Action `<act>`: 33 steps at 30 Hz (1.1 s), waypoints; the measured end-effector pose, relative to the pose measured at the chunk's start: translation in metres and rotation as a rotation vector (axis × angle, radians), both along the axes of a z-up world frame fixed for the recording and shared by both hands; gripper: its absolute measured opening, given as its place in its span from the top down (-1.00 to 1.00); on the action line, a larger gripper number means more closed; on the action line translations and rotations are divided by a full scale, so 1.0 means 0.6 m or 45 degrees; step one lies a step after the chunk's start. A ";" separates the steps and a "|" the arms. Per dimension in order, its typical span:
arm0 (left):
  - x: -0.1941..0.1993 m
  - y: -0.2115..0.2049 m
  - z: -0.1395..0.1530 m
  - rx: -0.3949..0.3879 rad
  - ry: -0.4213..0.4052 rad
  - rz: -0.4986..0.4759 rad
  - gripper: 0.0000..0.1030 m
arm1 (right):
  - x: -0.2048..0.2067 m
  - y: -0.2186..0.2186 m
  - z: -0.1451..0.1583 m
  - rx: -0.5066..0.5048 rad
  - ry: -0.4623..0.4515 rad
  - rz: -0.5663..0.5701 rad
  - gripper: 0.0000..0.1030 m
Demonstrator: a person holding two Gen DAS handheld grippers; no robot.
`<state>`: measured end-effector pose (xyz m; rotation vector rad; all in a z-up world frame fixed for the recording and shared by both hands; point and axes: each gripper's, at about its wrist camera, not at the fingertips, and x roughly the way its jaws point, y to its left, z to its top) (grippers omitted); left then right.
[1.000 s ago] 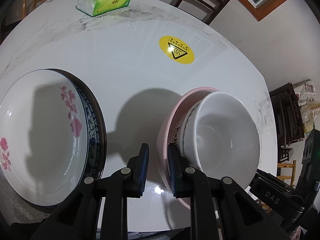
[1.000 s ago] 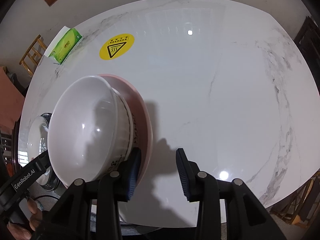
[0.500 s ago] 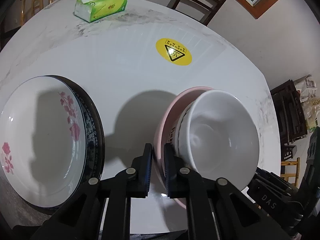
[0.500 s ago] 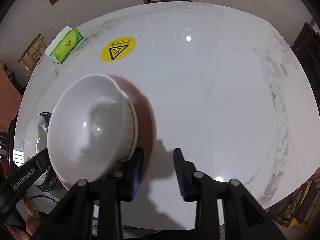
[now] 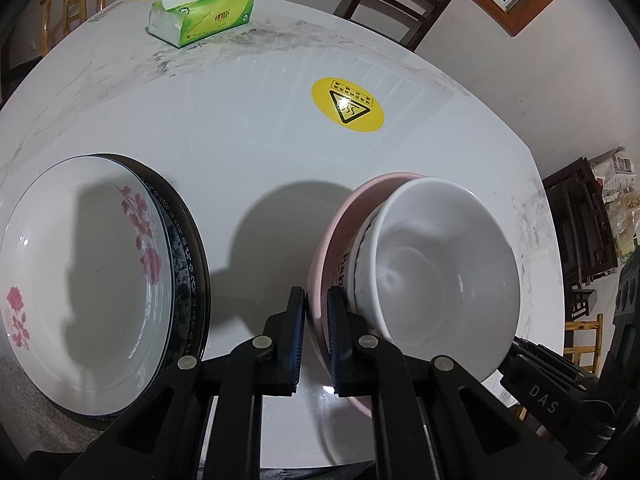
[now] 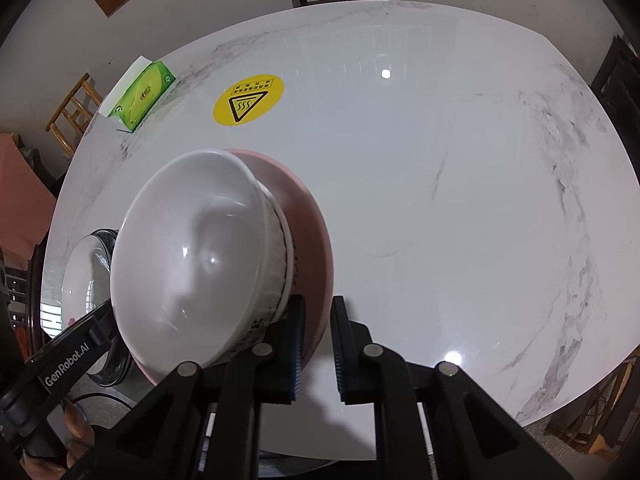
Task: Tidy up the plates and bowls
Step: 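Lift the pink bowl with its nested bowls using both tools, then carry the nested bowl stack with both tools over the plate stack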
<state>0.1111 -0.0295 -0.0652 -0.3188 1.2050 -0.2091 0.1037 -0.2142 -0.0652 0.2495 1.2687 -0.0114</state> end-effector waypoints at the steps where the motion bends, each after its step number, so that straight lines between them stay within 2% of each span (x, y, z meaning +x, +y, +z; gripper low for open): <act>1: 0.000 0.000 0.000 0.000 0.001 0.002 0.86 | 0.000 0.000 0.000 0.002 0.002 -0.001 0.75; 33: 0.000 -0.003 0.009 -0.010 -0.007 0.002 0.86 | -0.002 -0.011 0.009 0.053 -0.012 -0.027 0.76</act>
